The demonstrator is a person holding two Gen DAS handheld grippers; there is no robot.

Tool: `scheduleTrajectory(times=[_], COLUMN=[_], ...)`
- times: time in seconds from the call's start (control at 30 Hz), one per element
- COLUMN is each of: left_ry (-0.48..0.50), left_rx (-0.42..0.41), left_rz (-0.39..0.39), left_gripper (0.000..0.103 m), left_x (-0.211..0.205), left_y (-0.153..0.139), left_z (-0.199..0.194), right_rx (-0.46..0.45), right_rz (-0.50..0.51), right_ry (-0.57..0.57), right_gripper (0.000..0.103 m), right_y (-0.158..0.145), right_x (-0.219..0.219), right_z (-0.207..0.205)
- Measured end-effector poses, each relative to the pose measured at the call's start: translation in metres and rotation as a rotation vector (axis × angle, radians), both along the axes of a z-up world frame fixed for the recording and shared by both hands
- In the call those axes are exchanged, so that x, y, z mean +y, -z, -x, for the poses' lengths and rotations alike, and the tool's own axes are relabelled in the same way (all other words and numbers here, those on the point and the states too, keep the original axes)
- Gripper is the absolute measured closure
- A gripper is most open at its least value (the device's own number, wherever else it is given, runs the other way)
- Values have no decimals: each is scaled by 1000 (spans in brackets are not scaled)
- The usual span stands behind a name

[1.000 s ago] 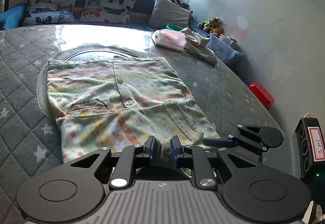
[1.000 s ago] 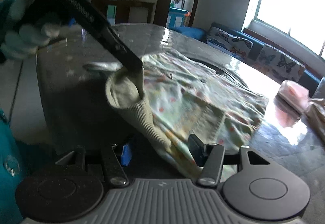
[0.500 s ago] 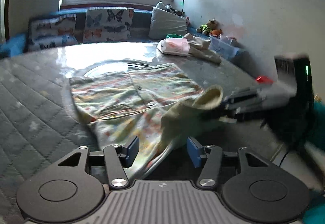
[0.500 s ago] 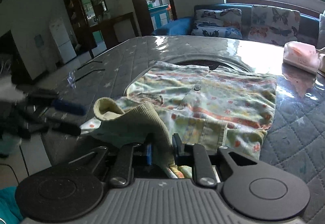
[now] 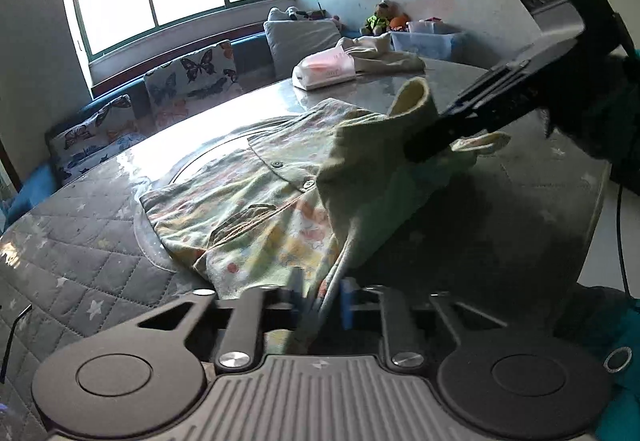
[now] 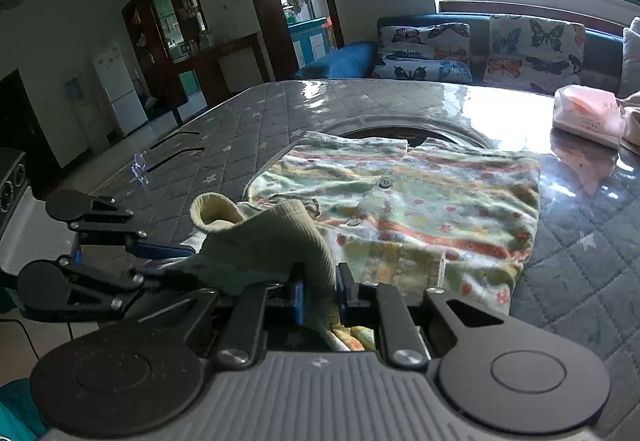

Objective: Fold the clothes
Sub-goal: 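Lift the collar and fold it over onto the hem with the left gripper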

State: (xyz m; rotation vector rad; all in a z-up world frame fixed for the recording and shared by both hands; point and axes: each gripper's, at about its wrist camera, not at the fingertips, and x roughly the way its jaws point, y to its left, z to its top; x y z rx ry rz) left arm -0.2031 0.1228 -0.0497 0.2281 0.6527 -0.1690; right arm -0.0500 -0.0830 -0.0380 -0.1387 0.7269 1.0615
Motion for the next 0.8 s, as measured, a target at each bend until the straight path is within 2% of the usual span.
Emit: scheduleTrajectory(times=[0.07, 0.3, 0.57, 0.67, 0.8], left_ry=[-2, 26, 94, 119, 116], left_rx=[-6, -23, -44, -47, -90], left_rz=[15, 53, 124, 175, 188], left_gripper=[94, 95, 96, 96, 96], left_x=[3, 1, -4, -2, 2], left_y=[-1, -11, -34, -42, -54], left_z=[4, 22, 65, 81, 88], right_rx=[-22, -74, -71, -64, -64], right_rz=[-8, -19, -33, -45, -64], right_ry=[-3, -37, -106, -137, -165], right_gripper=[93, 95, 98, 98, 98], right_y=[-1, -11, -34, -43, -55], right_x=[-4, -24, -44, -48, -51], right_z=[10, 38, 65, 76, 83])
